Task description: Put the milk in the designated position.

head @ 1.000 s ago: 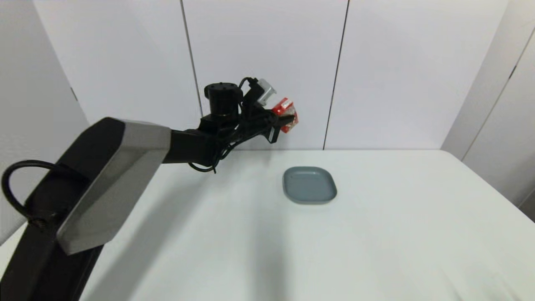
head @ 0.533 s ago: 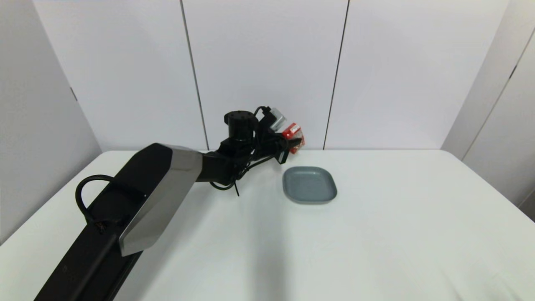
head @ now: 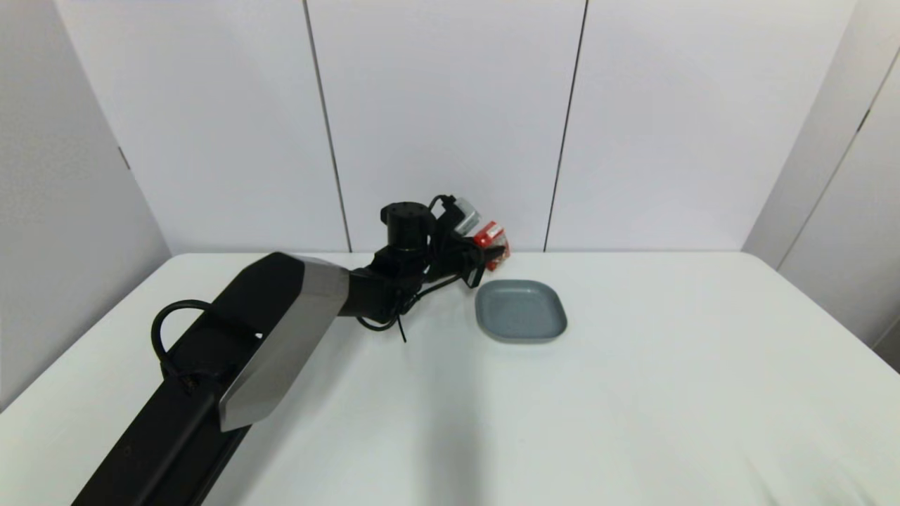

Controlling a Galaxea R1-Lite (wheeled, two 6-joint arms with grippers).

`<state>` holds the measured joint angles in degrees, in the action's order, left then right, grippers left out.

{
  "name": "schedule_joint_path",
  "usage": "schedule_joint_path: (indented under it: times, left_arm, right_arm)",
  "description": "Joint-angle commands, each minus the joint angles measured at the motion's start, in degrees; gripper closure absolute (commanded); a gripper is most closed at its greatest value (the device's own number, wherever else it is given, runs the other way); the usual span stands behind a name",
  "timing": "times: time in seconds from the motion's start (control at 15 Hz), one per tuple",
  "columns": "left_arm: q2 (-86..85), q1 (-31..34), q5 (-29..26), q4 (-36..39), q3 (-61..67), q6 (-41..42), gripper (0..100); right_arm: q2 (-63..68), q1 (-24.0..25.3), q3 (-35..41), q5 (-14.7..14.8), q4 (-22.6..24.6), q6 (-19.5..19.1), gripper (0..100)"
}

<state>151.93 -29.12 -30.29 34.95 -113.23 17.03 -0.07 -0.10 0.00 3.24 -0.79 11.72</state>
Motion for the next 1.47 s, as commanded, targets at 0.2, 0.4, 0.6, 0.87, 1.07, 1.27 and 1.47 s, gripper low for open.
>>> schedule_joint_path:
  times: [0.2,0.4,0.6,0.87,1.07,1.27,1.47]
  left_arm:
    - [0.12,0.03,-0.12,0.29,0.02,0.11,0]
    - [0.38,0.12,-0.12,0.29,0.02,0.11,0]
    - [0.38,0.21,-0.12,0.29,0.02,0.11,0]
    - [-0.58,0.56,-0.2,-0.06,0.02,0.11,0]
    - [-4.71,0.91,-0.2,-3.31,0.2,0.02,0]
    - [-14.29,1.26,-0.2,-9.46,5.3,0.37,0]
    - [-28.71,2.84,0.24,-15.44,21.2,0.02,0]
  right_arm:
    - [0.07,0.01,0.0,0.01,0.0,0.06,0]
    - [0.07,0.01,0.0,0.01,0.0,0.06,0]
    - [0.07,0.01,0.0,0.01,0.0,0.06,0]
    - [0.07,0.01,0.0,0.01,0.0,0.06,0]
    - [0.07,0.01,0.0,0.01,0.0,0.06,0]
    - [0.07,0.01,0.0,0.01,0.0,0.06,0]
    - [0.07,0.01,0.0,0.01,0.0,0.06,0]
